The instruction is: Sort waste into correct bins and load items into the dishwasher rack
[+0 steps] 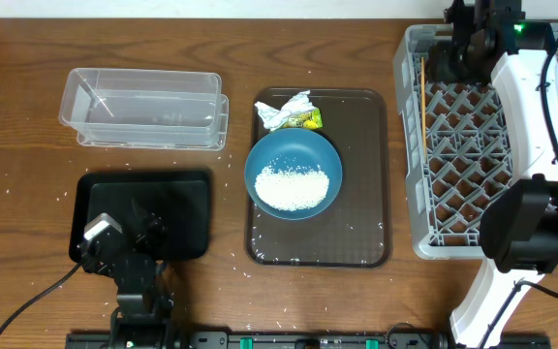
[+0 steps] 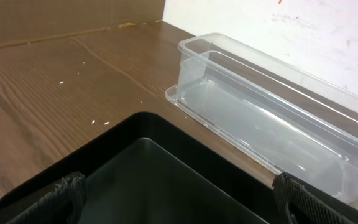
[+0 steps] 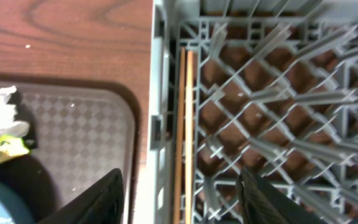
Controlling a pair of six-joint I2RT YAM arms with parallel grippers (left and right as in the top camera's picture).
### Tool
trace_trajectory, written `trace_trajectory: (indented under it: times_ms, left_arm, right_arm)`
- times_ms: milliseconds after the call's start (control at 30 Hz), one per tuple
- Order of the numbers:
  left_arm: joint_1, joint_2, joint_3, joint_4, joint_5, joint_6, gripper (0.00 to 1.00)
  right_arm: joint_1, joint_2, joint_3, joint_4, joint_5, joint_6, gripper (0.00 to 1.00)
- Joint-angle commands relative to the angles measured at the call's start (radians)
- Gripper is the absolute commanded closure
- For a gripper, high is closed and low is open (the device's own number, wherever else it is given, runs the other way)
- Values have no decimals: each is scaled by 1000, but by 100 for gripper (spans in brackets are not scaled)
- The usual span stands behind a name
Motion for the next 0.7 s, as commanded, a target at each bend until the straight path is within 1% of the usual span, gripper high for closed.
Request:
trace_trajectory:
  times_ms: [0, 67, 167, 233, 300, 333, 500, 667]
  left_arm:
    - [3, 3, -19, -29, -16, 2, 2]
    - [3, 3, -19, -29, -16, 2, 2]
    - [3, 3, -19, -29, -16, 2, 2]
    - [3, 3, -19, -29, -16, 2, 2]
    - [3, 3, -19, -29, -16, 2, 2]
    - [3, 3, -19, -29, -16, 2, 2]
    - [3, 3, -19, -29, -16, 2, 2]
    - [3, 3, -19, -29, -16, 2, 2]
  right_arm:
    - [22, 8, -5, -15, -116, 26, 41]
    - [32, 8, -5, -27, -214, 24, 26]
    - [60, 8, -5, -41, -332, 20, 14]
    - [92, 8, -5, -53, -345, 17, 11]
    - [133, 8, -5, -61, -311, 18, 8]
    - [160, 8, -5, -60, -278, 19, 1]
    - [275, 8, -5, -55, -145, 98, 1]
    - [369, 8, -5, -25, -78, 109, 1]
